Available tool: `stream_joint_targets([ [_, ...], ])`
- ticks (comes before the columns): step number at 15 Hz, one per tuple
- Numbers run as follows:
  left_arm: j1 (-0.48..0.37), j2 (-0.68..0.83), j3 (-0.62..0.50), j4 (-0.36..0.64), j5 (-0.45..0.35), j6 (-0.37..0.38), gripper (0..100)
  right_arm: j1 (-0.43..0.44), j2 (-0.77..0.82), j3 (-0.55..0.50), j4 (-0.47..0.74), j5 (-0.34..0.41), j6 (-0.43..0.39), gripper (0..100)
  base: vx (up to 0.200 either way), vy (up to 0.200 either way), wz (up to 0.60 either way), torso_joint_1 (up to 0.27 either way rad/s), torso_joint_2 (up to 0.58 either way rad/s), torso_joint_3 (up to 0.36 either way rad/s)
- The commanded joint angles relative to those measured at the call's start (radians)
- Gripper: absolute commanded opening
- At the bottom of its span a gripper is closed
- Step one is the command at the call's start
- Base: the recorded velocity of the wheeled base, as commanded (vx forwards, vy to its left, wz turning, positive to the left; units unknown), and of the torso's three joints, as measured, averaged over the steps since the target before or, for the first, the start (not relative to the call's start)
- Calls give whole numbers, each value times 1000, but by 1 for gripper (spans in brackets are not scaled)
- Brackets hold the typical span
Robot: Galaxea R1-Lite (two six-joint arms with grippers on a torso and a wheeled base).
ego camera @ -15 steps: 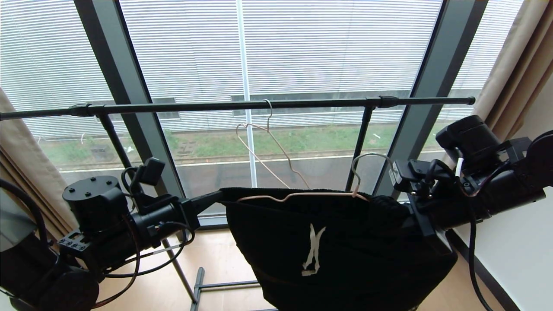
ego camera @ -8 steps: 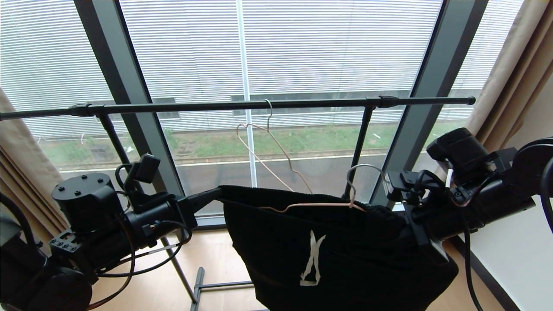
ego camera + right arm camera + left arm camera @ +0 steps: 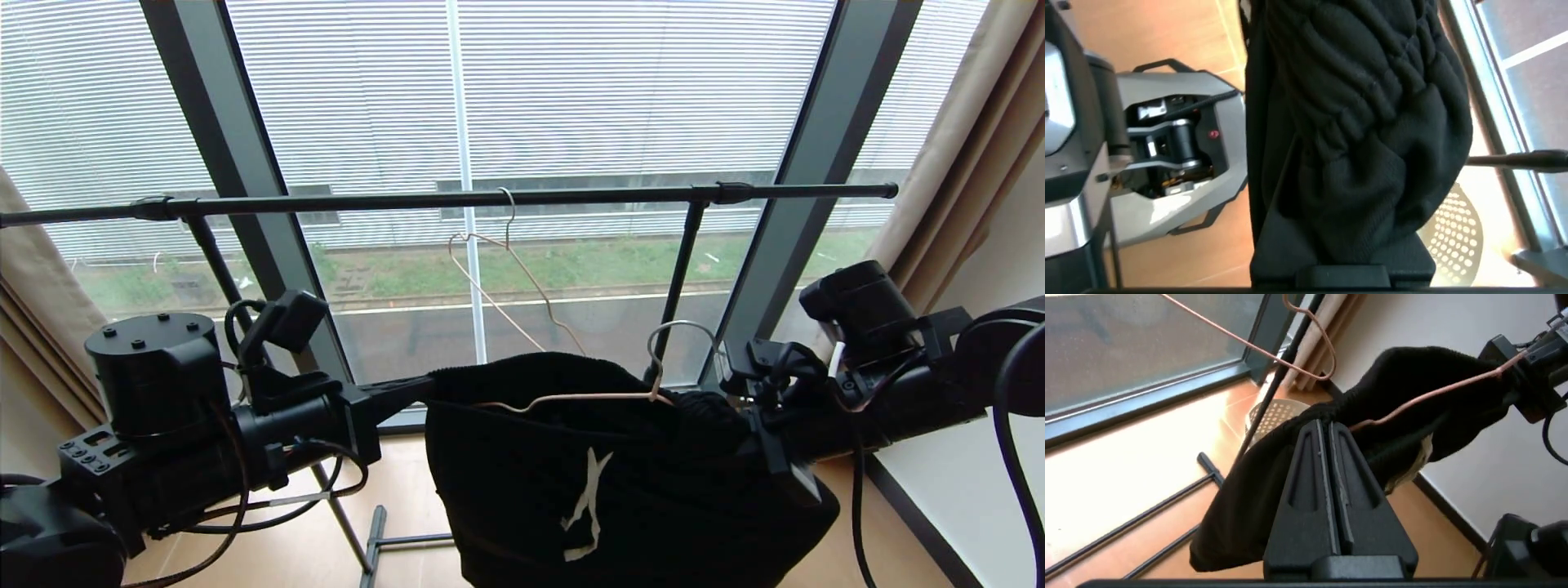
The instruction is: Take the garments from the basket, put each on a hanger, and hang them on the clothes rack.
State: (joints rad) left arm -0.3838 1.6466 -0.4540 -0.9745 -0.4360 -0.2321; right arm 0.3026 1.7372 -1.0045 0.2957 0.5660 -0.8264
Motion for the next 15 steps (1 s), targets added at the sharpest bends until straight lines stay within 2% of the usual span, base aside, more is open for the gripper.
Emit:
stream_joint_targets([
  [1,-93,-44,-49,57,77,54,0,12,5,67,-56,2,1,0,0,0,0,0,0,0],
  [3,-168,-24,-78,94,177,82,0,12,5,90,-90,3,3,0,0,0,0,0,0,0],
  [4,-199,-16,-80,99,197,99,0,12,5,90,-102,3,6,0,0,0,0,0,0,0],
  [6,-213,-8,-94,111,197,99,0,12,5,90,-116,3,29,0,0,0,0,0,0,0],
  [7,-231,-10,-103,165,198,99,0,15,15,92,-145,3,62,0,0,0,0,0,0,0],
  [9,-242,-10,-132,195,198,102,0,18,27,92,-158,3,75,0,0,0,0,0,0,0],
  [12,-276,-8,-285,399,227,155,0,27,28,92,-182,5,90,0,0,0,0,0,0,0],
  [15,-291,4,-361,477,232,163,0,30,42,92,-211,5,115,0,0,0,0,0,0,0],
])
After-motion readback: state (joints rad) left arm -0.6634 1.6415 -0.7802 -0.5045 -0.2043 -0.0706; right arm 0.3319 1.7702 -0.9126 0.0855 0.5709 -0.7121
